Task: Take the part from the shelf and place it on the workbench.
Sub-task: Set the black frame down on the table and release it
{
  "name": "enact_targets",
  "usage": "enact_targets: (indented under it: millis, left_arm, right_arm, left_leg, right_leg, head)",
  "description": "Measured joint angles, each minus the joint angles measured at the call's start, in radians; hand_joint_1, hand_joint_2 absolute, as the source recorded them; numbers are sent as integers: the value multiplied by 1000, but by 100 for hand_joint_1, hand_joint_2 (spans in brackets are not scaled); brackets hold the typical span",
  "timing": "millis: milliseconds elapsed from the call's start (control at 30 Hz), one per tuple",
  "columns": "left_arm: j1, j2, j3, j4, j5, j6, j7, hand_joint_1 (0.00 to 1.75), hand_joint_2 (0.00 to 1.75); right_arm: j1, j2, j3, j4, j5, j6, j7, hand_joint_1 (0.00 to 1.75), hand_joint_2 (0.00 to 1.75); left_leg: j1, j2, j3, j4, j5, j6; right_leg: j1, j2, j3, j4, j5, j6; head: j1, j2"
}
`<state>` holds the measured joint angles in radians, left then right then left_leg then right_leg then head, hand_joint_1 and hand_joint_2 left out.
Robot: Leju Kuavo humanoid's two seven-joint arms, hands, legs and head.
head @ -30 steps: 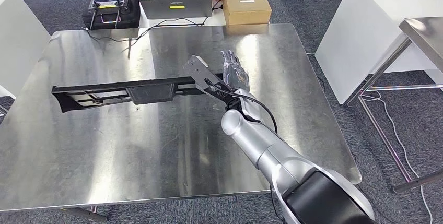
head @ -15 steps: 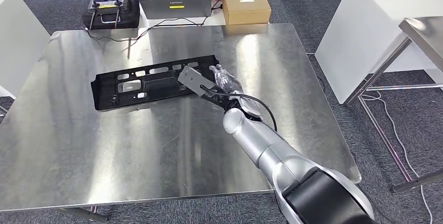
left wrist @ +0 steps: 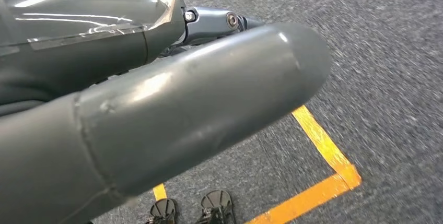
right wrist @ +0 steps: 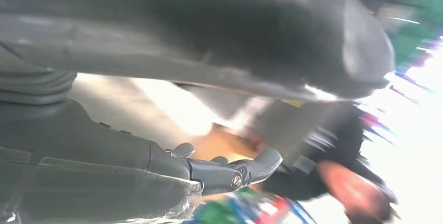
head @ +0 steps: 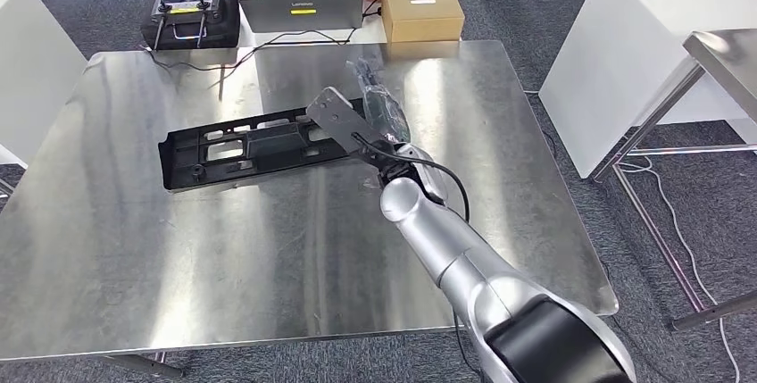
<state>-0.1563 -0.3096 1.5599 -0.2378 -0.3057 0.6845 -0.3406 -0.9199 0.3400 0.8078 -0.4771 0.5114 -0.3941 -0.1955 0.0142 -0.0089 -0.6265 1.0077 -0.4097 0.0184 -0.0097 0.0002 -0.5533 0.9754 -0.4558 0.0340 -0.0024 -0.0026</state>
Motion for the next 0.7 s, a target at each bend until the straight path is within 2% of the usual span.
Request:
enact_targets:
  millis: [100, 267, 467, 600, 667, 700]
  left_arm:
    - [1, -1, 0, 5, 17, -14, -25, 0, 0]
    - [3, -2, 0, 10, 36, -33, -40, 0, 0]
    - [8, -2, -7, 11, 48, -51, -30, 0, 0]
    - [12, -2, -14, 12, 49, -68, -25, 0, 0]
    - [13, -3, -17, 12, 48, -78, -22, 0, 0]
    - [14, -3, -18, 12, 48, -84, -21, 0, 0]
  right_arm:
    - [133, 0, -94, -164, 13, -2, -140, 0, 0]
    - [330, -1, -201, -394, -19, 29, -260, 0, 0]
    - [530, -12, -242, -608, -74, 88, -315, 0, 0]
    - [622, -26, -239, -693, -88, 123, -335, 0, 0]
    - [653, -30, -234, -713, -91, 132, -342, 0, 0]
    - [663, -32, -232, -718, -93, 134, -345, 0, 0]
  left_leg:
    - [0, 0, 0, 0, -1, 0]
    - [-2, 0, 0, 1, -4, 1]
    - [-9, 0, 0, 3, -10, 9]
    - [-13, 0, 3, 1, -9, 24]
    - [-9, 3, 10, -10, -1, 34]
    - [-6, 5, 12, -15, 2, 39]
  right_leg:
    - [0, 0, 0, 0, -1, 0]
    - [-2, 0, 0, -1, -2, 3]
    - [-10, 0, 1, -2, -5, 10]
    - [-14, 0, 5, -3, -6, 21]
    - [-15, 0, -4, 25, -27, 22]
    - [-15, 0, -22, 67, -53, 18]
  head:
    - [0, 0]
    - [0, 0]
    - [0, 0]
    - [0, 0]
    - [1, 0]
    - [2, 0]
